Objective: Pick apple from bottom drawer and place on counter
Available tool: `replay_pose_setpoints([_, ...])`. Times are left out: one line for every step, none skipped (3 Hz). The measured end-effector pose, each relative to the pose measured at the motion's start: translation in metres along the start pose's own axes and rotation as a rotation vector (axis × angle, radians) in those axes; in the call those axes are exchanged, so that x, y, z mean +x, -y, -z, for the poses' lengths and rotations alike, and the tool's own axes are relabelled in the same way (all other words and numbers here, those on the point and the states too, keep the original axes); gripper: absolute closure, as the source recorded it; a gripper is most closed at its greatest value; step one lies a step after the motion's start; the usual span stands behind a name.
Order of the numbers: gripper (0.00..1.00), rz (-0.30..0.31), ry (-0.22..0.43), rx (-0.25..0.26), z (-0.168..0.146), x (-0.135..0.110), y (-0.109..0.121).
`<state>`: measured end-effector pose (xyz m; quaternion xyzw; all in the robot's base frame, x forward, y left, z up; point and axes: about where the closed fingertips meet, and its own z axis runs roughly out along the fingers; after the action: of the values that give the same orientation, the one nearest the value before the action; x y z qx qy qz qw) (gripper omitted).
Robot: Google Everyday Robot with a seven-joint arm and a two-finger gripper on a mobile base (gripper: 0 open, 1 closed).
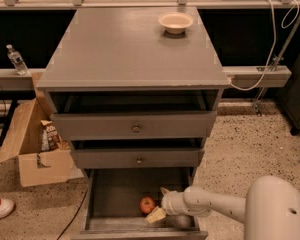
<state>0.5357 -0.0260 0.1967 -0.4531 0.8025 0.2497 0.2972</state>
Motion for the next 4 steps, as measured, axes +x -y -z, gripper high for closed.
replay_pose_setpoints([0.00, -0.009, -0.014, -0.004, -0.024, 0.011, 0.002])
replay_pose_setpoints([0.00, -0.012, -0.021, -0.011, -0.042, 0.015, 0.003])
replay_pose_setpoints([0.21, -0.016, -0.029, -0.025, -0.063, 0.019, 0.002])
replay_pose_setpoints([0.46, -0.016, -0.028, -0.035, -0.073, 0.021, 0.002])
